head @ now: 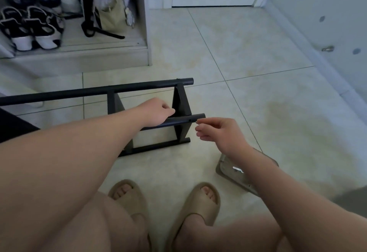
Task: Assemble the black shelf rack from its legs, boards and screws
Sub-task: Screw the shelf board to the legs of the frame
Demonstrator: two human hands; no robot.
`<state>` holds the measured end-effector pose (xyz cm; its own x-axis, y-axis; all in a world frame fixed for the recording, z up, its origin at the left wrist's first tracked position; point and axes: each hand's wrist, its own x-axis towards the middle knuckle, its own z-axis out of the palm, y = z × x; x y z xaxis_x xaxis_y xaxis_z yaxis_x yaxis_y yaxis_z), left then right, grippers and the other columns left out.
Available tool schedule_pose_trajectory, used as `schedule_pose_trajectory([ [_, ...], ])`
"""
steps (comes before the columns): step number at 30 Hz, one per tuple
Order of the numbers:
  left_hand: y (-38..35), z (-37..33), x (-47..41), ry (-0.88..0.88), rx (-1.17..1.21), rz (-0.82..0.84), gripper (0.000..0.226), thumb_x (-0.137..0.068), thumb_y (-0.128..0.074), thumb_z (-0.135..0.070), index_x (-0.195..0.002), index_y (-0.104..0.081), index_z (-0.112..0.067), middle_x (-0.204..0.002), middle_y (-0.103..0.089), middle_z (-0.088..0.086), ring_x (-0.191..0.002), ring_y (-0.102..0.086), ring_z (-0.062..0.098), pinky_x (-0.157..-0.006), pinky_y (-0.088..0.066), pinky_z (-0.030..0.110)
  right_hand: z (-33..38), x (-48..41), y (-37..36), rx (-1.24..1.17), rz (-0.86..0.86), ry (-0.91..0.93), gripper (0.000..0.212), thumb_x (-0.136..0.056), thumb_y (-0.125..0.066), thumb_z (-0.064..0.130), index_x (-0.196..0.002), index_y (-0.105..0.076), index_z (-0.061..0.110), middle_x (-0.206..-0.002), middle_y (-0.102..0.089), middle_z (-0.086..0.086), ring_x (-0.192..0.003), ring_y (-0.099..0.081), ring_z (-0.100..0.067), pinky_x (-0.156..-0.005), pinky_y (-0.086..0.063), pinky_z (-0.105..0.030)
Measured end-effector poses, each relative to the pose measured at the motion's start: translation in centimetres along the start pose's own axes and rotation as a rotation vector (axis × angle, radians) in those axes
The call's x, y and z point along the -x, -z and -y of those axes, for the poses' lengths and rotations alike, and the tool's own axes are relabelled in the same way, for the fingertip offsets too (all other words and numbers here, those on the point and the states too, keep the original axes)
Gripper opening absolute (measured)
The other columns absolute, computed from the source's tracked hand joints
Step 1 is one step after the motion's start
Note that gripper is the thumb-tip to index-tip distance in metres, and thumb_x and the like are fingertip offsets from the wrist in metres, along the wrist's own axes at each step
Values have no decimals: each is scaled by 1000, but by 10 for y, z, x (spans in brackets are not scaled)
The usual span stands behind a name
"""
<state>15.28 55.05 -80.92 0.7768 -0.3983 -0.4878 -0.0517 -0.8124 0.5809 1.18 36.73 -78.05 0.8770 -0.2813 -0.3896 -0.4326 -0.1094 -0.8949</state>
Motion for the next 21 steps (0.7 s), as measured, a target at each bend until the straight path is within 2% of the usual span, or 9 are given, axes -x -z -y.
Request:
schedule_pose_trajectory([
  [2,-6,-3,-9,-1,-24,61,33,-99,-51,-46,-99,-69,-18,-106,-67,1,-99,-59,24,-97,-45,36,-3,-7,-3,21,-7,11,14,-92,-69,1,-91,-73,13,-84,-75,-14,-72,-72,-14,-74,-62,-27],
  [5,-14,-11,-19,5,-39,128,28,-99,-47,-48,-86,-54,-24,-87,-53,3,-80,-46,21,-78,-37,34,-9,-19,-7,43,-34,11,12,-90,-69,-2,-86,-69,9,-84,-74,-20,-68,-71,-17,-70,-61,-29],
  [7,-19,-17,-24,23,12,146,33,-99,-45,-47,-82,-56,-20,-78,-59,4,-74,-49,24,-73,-37,34,-15,-25,-10,57,-46,7,14,-90,-70,-3,-83,-66,8,-82,-74,-19,-68,-71,-19,-68,-60,-28],
  [9,-25,-22,-28,64,113,159,37,-99,-44,-45,-85,-63,-16,-78,-72,5,-73,-66,27,-83,-46,34,-21,-30,-12,68,-48,3,15,-90,-70,-3,-82,-65,9,-79,-73,-15,-67,-71,-18,-65,-58,-25],
  [11,-31,-25,-33,101,189,161,41,-101,-44,-43,-96,-68,-10,-82,-76,9,-74,-75,24,-95,-49,34,-26,-34,-15,80,-56,1,16,-90,-69,-3,-82,-65,9,-77,-73,-12,-67,-71,-16,-64,-58,-25],
  [14,-34,-25,-39,120,194,165,47,-102,-44,-43,-109,-69,-4,-80,-76,7,-65,-74,20,-95,-49,32,-32,-38,-18,88,-77,2,18,-90,-69,-3,-81,-64,11,-75,-73,-9,-69,-72,-18,-70,-61,-32],
  [18,-31,-24,-40,120,190,220,47,-104,-43,-44,-112,-67,-4,-90,-77,13,-83,-75,25,-101,-48,42,-37,-41,-22,120,-106,17,17,-90,-69,0,-80,-65,13,-68,-73,0,-73,-73,-24,-78,-61,-43],
  [21,-32,-25,-37,105,175,258,45,-106,-40,-40,-115,-64,-3,-98,-76,14,-87,-75,28,-100,-49,42,-43,-37,-28,258,-130,85,17,-91,-70,9,-79,-64,20,-71,-72,0,-78,-71,-29,-79,-58,-48],
])
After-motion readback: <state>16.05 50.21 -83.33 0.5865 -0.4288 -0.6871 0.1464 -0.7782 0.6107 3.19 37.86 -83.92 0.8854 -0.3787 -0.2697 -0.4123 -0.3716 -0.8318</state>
